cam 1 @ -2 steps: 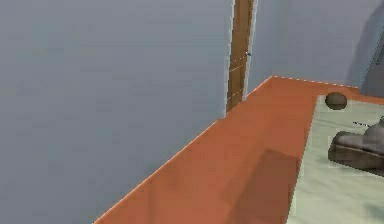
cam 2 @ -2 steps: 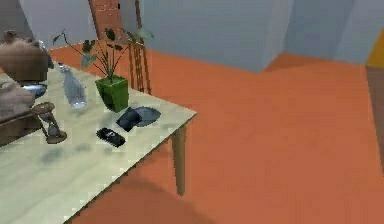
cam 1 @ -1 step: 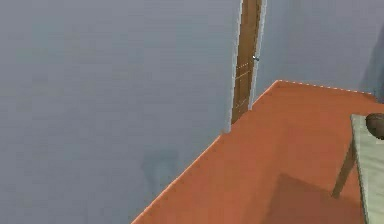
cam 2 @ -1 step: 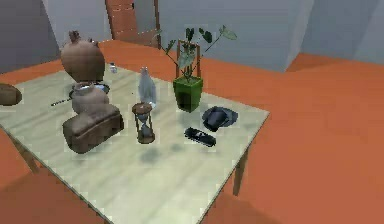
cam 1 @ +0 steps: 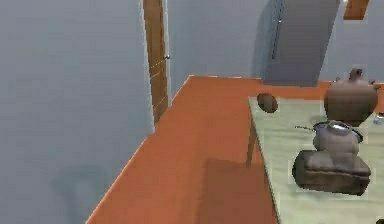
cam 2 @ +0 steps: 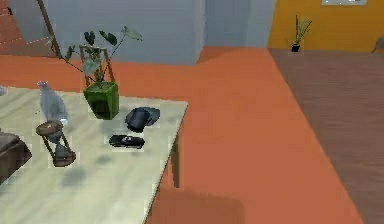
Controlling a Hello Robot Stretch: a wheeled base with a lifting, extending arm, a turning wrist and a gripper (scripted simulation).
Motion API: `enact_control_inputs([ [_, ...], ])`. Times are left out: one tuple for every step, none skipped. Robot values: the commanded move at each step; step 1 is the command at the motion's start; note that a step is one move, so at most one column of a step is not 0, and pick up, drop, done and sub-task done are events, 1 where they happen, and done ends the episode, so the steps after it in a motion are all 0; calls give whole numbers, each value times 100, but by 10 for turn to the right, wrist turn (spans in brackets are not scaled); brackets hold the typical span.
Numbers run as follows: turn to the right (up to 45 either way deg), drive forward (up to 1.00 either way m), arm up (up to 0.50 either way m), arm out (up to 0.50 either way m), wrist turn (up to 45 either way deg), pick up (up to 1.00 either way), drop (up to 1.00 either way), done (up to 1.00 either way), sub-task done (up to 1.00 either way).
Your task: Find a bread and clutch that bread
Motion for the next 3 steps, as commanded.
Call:
enact_control_inputs([
  [0,75,0,0,0,0,0,0,0],
  [0,0,50,0,0,0,0,0,0],
  [0,0,38,0,0,0,0,0,0],
])
